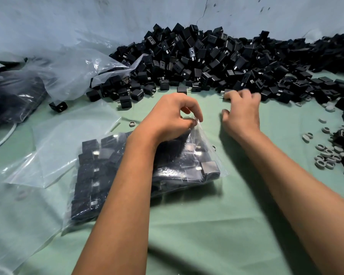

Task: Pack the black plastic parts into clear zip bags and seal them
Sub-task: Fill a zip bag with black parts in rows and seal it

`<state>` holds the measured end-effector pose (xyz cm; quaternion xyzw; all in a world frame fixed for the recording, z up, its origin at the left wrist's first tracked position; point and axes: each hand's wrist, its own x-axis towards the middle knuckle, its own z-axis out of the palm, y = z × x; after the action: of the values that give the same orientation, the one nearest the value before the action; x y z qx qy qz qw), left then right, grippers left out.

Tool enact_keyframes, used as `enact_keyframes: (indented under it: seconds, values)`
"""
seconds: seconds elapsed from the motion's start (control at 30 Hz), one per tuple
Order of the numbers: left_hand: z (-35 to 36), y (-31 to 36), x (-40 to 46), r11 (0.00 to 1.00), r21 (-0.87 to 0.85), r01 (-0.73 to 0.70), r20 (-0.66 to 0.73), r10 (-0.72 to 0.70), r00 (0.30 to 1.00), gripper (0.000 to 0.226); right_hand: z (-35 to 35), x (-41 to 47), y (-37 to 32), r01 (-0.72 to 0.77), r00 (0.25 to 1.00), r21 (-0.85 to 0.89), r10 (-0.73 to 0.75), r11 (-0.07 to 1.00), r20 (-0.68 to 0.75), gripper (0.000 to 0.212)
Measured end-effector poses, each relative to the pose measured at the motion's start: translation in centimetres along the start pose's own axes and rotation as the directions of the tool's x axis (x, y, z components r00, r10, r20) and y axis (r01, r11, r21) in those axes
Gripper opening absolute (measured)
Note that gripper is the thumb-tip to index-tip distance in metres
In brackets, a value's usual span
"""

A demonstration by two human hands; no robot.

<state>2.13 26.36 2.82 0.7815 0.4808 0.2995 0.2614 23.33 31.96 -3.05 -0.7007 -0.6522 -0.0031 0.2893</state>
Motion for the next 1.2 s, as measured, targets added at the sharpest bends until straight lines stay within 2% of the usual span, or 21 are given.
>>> enact_keyframes:
  seconds: [0.1,0.2,0.3,0.4,0.47,0.53,0.6,0.67,0.73,0.83,0.93,1.2]
  values:
    - [0.0,-0.1,0.0,1.0,-0.007,-0.001,-0.006,0.001,1.0,0.023,0.9,4.1,0.6,0.128,0.975,-0.102,-0.106,0.987,0.196,0.061]
    - [0.0,-0.2,0.0,1.0,-0.005,0.003,-0.009,-0.003,1.0,0.023,1.5,6.3,1.0,0.235,0.924,-0.221,-0.147,0.947,0.352,0.05]
    - [-0.1,-0.3,0.0,1.0,-0.011,0.008,-0.011,-0.008,1.0,0.023,1.9,5.7,1.1,0.233,0.946,-0.228,-0.166,0.945,0.28,0.034]
    - [-0.1,-0.2,-0.1,1.0,-0.011,0.005,-0.013,-0.005,1.0,0.023,1.0,4.4,1.1,0.058,0.976,-0.175,-0.019,0.983,0.215,0.026]
    - [-0.2,0.0,-0.1,1.0,-0.008,0.002,-0.014,-0.003,1.0,0.023,-0.1,3.3,1.4,-0.037,0.977,-0.089,0.055,0.995,0.205,0.02]
    - [-0.2,0.0,-0.1,1.0,-0.007,0.002,-0.018,-0.002,1.0,0.024,-1.3,1.6,1.5,-0.113,0.978,0.197,0.074,0.974,0.193,0.016]
    - [-0.2,0.0,0.0,1.0,0.0,0.002,-0.019,-0.002,1.0,0.024,-2.6,-1.1,0.8,-0.206,0.969,0.587,0.082,0.783,0.231,0.021]
    - [-0.2,0.0,0.0,1.0,0.006,0.001,-0.025,0.0,1.0,0.024,-3.3,-4.0,-0.2,-0.163,0.98,0.772,0.009,0.614,0.2,0.025]
    - [-0.2,0.0,0.0,1.0,0.008,-0.004,-0.04,0.005,0.999,0.023,-3.4,-6.4,-1.0,-0.12,0.982,0.832,-0.056,0.541,0.178,0.025]
    - [-0.2,0.0,0.0,1.0,0.013,-0.008,-0.066,0.009,0.998,0.023,-2.9,-8.4,-1.6,-0.089,0.967,0.833,-0.153,0.547,0.204,0.019]
    - [-0.3,-0.1,0.0,1.0,0.017,-0.011,-0.074,0.013,0.997,0.023,-2.7,-8.8,-1.7,-0.079,0.943,0.865,-0.244,0.496,0.226,0.006]
    - [-0.2,0.2,-0.1,1.0,0.007,-0.021,-0.064,0.021,0.998,0.024,-2.8,-9.0,-1.6,-0.035,0.959,0.851,-0.223,0.523,0.177,0.016]
